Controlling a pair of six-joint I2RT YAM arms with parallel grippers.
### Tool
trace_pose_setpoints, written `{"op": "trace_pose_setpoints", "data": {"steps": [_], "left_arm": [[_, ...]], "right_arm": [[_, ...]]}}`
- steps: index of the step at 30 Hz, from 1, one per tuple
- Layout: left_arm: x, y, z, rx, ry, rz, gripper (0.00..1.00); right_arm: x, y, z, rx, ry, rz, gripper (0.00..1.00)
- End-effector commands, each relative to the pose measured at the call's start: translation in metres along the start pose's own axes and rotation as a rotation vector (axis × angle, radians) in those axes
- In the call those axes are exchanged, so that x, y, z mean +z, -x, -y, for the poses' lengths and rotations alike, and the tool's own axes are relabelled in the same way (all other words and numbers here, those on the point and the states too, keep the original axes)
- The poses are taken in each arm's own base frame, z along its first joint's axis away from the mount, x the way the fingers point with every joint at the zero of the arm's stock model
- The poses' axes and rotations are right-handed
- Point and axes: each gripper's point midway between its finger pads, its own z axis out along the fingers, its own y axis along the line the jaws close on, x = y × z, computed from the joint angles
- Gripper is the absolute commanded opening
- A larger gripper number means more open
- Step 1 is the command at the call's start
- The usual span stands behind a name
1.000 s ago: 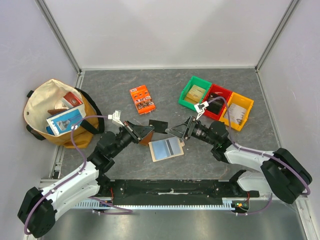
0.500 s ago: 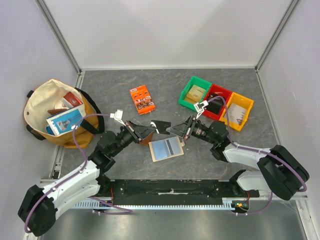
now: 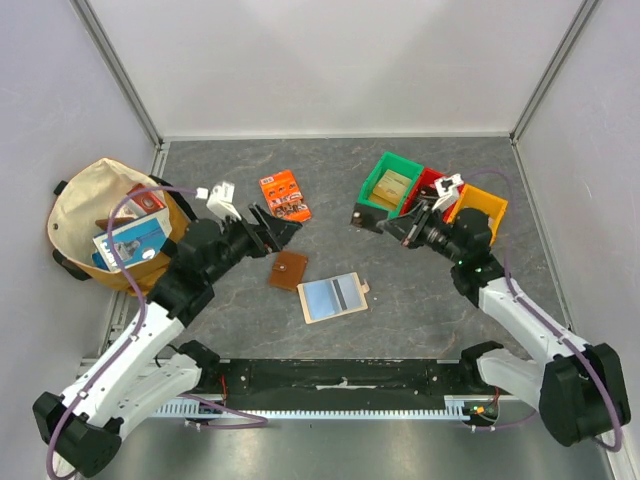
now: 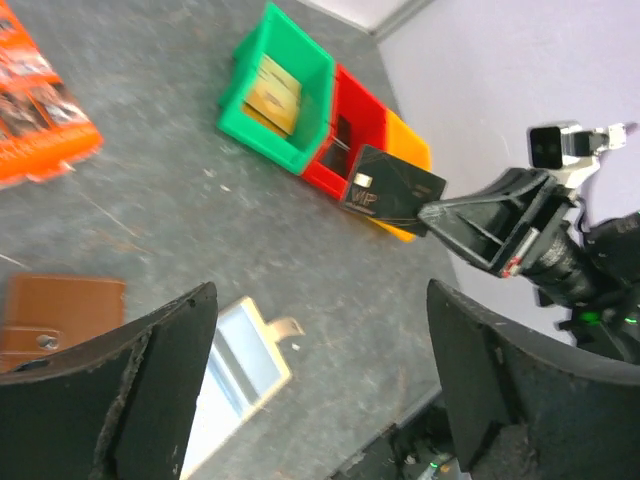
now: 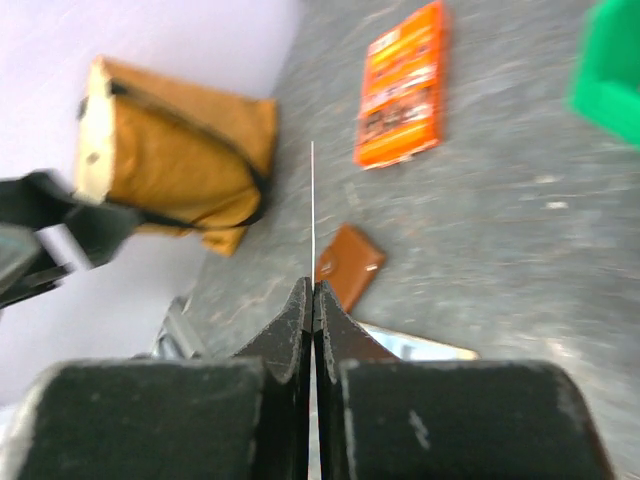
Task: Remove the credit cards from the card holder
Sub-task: Place the credit card in the storage box.
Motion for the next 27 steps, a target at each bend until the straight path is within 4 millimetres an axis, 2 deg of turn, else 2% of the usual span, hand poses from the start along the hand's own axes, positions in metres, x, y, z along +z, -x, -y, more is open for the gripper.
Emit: {"op": "trace_pose_setpoints", "data": {"steps": [1,5,7,10,15,21,27], "left_arm": [[-0.008,0.015,-0.034,0.199,0.199,-0.08,0.94],[-0.009,0.02,-0.05,0.241,0.245,-0.124,0.99],[-0.011,0.023,-0.057,0.277,0.263,-0.118,0.99],[-0.017,0.022,-0.071,0.304,0.317,-0.112,0.99],[-0.023,0.019,-0.075,0.299,0.327,-0.105,0.99],[-0.026,0.02,-0.074,0.308,0.319,-0.093,0.98],[-0.029,0.023,-0.074,0.314,0.317,-0.074,0.96]], "right_arm": [[-0.027,0.025,0.065,0.005,-0.298,-0.007,0.0],[-0.054,0.049,0.122,0.069,-0.514,0.038,0.0],[-0.063,0.061,0.141,0.09,-0.575,0.061,0.0],[-0.064,0.071,0.161,0.1,-0.636,0.061,0.0],[-0.057,0.08,0.19,0.108,-0.72,0.04,0.0],[-0.037,0.082,0.218,0.142,-0.733,-0.012,0.0],[-0.016,0.08,0.232,0.198,-0.692,-0.028,0.0]]}}
